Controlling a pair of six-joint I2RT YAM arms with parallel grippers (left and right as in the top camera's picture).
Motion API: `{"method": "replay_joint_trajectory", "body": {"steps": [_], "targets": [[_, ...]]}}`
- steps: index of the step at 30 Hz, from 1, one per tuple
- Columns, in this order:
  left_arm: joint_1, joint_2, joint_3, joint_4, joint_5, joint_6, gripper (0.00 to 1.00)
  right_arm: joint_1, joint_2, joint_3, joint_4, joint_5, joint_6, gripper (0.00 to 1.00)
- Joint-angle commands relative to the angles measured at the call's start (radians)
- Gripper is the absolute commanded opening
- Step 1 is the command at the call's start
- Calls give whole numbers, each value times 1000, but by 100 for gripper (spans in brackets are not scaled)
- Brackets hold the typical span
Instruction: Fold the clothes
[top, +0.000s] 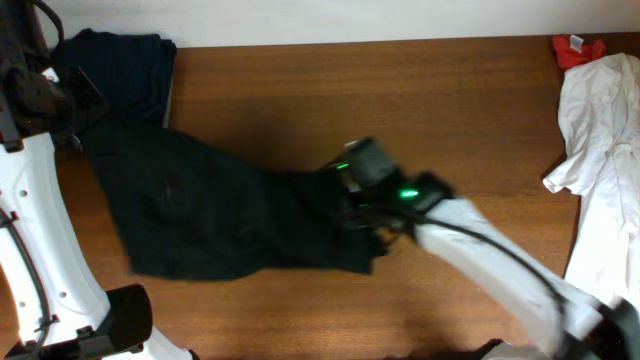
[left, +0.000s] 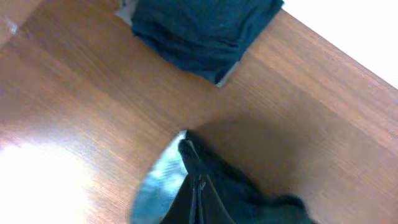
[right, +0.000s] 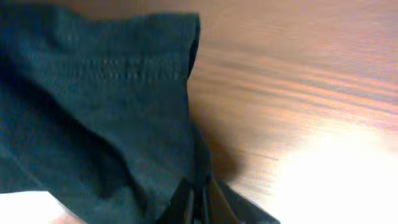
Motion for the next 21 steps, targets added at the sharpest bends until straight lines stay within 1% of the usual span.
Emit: {"method": "replay_joint_trajectory", "body": {"steps": [1,4,7,10,15,20,21], "targets": [[2,-30,10,1,76,10,1,-142,-171,7,-78,92,11,4],[-15,-30,10,1,108,16,1,-233,-271,7,-132,98,8,4],[-47,-30,10,1,107,25,1,-302,-346,7,-179,106,0,4],[-97,-30,4,1,107,25,1,-354,-389,7,-224,106,-15,4],[-158,-30,-77,1,106,24,1,-393,-369,6,-271,105,-23,4],[-175,-30,-257,36,95,19,1,-391,-286,6,-256,105,-23,4],[-175,-30,-307,57,95,19,1,-391,-262,6,-251,105,-26,12]]}}
